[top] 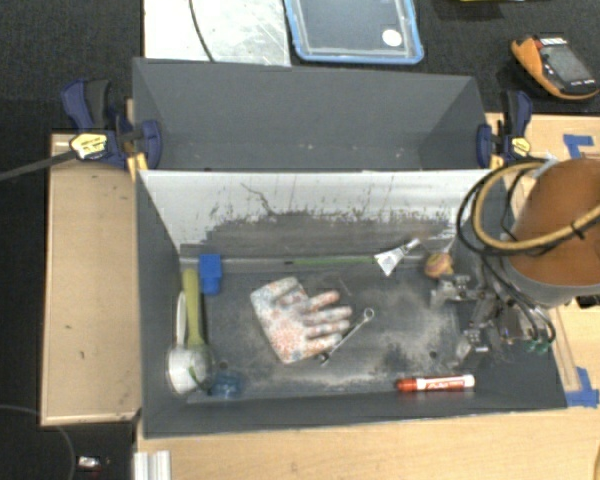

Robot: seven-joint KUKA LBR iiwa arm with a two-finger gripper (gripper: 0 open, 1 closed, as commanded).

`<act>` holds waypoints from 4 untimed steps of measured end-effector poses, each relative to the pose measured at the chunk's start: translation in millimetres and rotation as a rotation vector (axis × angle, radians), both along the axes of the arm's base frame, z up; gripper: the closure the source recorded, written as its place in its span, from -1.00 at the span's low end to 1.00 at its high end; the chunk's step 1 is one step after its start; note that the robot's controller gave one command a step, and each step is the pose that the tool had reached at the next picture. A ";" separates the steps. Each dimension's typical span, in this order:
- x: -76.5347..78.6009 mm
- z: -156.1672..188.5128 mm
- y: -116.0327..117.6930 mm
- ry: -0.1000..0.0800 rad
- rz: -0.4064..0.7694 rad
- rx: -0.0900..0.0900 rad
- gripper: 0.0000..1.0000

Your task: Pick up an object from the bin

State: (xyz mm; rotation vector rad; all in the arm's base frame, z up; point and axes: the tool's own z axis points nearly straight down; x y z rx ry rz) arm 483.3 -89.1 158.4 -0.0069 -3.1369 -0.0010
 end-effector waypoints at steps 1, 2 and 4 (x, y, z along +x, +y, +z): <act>1.9 2.9 0.4 -0.007 0.005 -0.001 -1.00; 7.3 -61.7 54.6 -0.010 0.158 -0.001 -1.00; 13.2 -58.6 149.3 -0.006 0.397 0.004 -1.00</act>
Offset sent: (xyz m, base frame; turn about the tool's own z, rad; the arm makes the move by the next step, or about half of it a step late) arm 0.0077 0.0764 -0.0884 -0.2267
